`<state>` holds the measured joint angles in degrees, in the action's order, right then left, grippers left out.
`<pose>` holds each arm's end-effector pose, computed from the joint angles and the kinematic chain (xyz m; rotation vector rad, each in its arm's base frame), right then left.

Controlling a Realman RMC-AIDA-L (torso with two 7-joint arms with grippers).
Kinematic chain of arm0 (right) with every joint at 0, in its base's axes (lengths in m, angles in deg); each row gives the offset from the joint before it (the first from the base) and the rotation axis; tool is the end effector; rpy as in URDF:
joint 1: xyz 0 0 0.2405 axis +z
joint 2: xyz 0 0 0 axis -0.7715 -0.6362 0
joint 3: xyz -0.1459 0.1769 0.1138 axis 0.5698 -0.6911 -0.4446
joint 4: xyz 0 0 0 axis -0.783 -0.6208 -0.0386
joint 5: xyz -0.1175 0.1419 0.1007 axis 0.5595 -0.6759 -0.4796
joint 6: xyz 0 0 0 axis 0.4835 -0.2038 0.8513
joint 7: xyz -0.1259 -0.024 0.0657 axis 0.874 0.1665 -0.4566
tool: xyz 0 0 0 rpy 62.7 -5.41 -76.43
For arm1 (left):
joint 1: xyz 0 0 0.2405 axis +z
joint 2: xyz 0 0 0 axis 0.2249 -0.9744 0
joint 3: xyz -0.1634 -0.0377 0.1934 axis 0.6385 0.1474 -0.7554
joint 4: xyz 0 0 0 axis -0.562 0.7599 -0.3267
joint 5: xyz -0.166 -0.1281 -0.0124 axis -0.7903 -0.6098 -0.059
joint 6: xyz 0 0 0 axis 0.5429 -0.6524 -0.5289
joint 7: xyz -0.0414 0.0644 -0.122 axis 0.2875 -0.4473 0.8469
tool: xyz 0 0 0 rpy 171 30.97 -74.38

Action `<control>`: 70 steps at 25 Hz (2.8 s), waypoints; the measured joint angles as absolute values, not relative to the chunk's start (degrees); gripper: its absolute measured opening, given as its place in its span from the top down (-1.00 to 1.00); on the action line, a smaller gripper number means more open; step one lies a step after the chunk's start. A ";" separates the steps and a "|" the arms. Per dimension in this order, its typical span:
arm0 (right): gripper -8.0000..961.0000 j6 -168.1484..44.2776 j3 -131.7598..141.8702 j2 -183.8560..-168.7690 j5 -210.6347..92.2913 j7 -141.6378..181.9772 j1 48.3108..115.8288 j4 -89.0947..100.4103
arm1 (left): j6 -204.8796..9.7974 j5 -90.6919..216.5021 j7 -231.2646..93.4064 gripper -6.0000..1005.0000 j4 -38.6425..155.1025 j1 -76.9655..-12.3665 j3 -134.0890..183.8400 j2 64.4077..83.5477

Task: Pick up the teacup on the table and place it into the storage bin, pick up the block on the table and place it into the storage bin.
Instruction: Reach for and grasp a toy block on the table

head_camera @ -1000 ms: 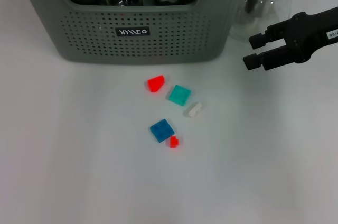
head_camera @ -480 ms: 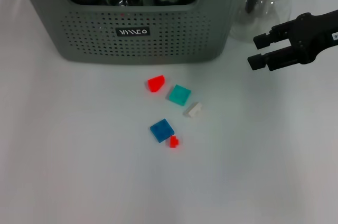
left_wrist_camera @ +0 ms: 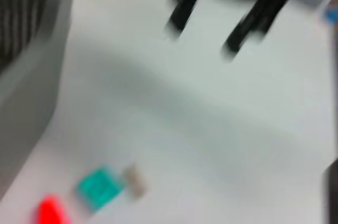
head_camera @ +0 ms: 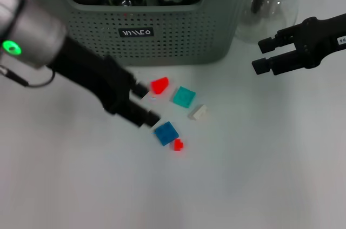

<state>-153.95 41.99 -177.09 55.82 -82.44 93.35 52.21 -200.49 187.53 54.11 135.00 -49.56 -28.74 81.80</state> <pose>0.1998 0.3715 0.0479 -2.9859 0.7172 0.2441 -0.1575 0.3217 0.0259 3.0508 0.7304 -0.1588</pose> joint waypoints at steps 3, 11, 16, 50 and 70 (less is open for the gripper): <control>-0.43 -153.79 42.00 -177.20 55.81 -82.68 93.14 52.18 | -195.33 194.94 54.83 -0.42 134.86 -48.39 -33.74 83.17; -0.43 -153.16 42.00 -177.52 55.71 -82.83 92.72 52.18 | -186.09 199.26 60.67 -0.42 129.53 -48.81 -47.89 83.73; -0.43 -152.91 41.94 -177.45 55.68 -82.84 92.73 52.18 | -181.56 200.03 65.02 -0.42 128.73 -49.30 -54.27 83.76; -0.43 -152.51 40.50 -177.44 55.58 -82.82 92.68 52.18 | -175.06 204.81 81.40 -0.70 128.31 -51.99 -72.54 83.87; -0.43 -152.42 40.15 -177.43 55.59 -82.50 92.50 52.18 | -170.62 205.08 81.84 -0.71 124.33 -53.72 -74.60 83.86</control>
